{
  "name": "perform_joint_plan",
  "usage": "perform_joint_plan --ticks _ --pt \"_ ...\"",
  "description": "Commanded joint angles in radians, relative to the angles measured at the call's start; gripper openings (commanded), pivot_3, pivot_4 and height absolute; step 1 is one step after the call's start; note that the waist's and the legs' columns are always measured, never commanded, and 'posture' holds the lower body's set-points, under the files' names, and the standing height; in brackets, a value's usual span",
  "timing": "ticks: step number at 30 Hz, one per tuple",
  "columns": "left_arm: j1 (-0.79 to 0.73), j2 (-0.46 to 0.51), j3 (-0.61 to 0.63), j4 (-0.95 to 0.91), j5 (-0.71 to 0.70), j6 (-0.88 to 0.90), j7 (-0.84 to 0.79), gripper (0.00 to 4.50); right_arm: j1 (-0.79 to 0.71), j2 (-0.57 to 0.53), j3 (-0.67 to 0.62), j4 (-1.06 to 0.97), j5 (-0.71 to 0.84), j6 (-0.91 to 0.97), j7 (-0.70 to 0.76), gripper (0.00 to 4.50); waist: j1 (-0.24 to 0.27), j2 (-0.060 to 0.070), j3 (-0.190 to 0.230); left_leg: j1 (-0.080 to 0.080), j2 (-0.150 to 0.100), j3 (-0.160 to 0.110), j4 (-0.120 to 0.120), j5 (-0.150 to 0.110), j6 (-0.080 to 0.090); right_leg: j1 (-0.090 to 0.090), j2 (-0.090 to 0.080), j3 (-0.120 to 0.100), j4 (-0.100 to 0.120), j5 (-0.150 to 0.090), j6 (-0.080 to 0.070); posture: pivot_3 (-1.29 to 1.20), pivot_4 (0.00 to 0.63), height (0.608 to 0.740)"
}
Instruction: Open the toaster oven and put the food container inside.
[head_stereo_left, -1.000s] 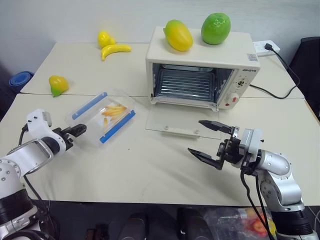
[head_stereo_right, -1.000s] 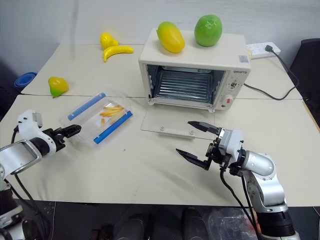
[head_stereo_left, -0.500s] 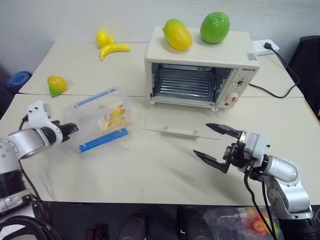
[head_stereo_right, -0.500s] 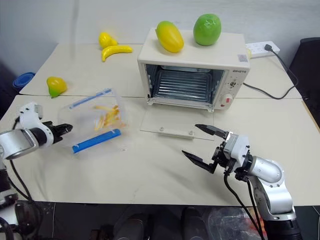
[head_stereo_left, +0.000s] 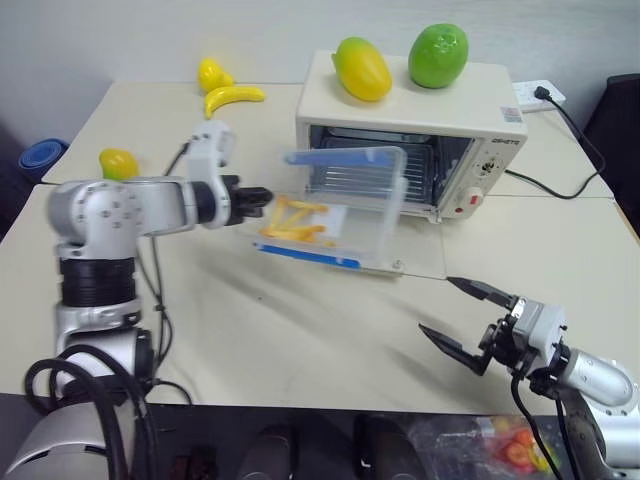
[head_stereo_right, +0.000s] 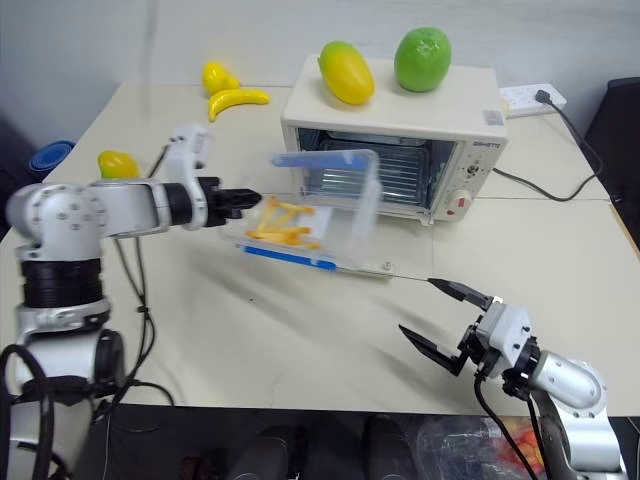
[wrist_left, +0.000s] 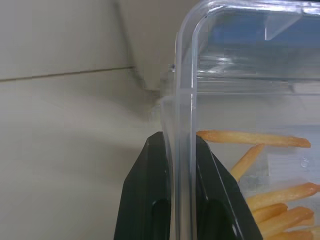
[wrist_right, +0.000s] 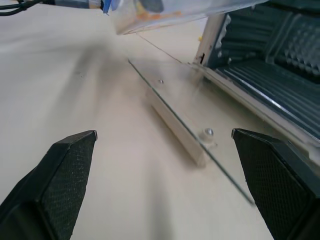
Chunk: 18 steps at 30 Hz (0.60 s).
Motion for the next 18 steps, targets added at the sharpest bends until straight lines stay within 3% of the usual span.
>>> perform_joint_plan --ticks 1,5,9,12,18 --pt "-0.033 -0.050 -0.010 0.014 0.077 -0.042 0.002 0.32 0.036 0.013 -0.027 -0.071 0.001 -0.025 -0.034 4.50 -0.006 0.000 0.000 0.001 0.000 0.000 0.000 0.000 0.000 0.000 0.000 0.001 0.002 0.000 0.000 0.00 0.150 0.740" --pt "-0.063 -0.154 0.033 0.125 0.142 -0.110 0.042 0.32 0.076 0.032 -0.021 -0.100 -0.012 -0.033 -0.068 4.50 0.001 0.000 0.000 0.003 -0.001 0.000 0.002 0.000 -0.001 0.000 0.001 0.002 0.001 0.000 0.000 0.00 0.150 0.740" --pt "-0.071 -0.174 0.003 0.177 0.218 -0.164 0.004 0.32 0.096 0.049 -0.021 -0.136 -0.022 -0.024 -0.108 4.50 0.002 -0.001 0.000 0.002 -0.002 0.000 0.002 0.000 -0.001 0.000 0.000 0.002 0.002 0.000 0.000 0.00 0.150 0.740" --pt "-0.071 -0.188 -0.007 0.185 0.247 -0.179 -0.018 0.99 0.096 0.050 -0.015 -0.139 -0.026 -0.024 -0.121 4.50 0.008 -0.001 0.000 0.002 -0.001 0.000 0.002 0.000 -0.001 0.000 0.000 0.001 0.003 0.000 0.000 0.00 0.150 0.740" --pt "-0.072 -0.222 0.056 0.158 0.248 -0.211 -0.049 2.87 0.065 0.052 -0.018 -0.130 -0.019 -0.012 -0.155 4.50 0.020 -0.001 0.000 0.002 -0.002 0.000 0.003 0.000 -0.001 0.000 0.000 0.001 0.000 0.000 0.000 0.00 0.150 0.740"
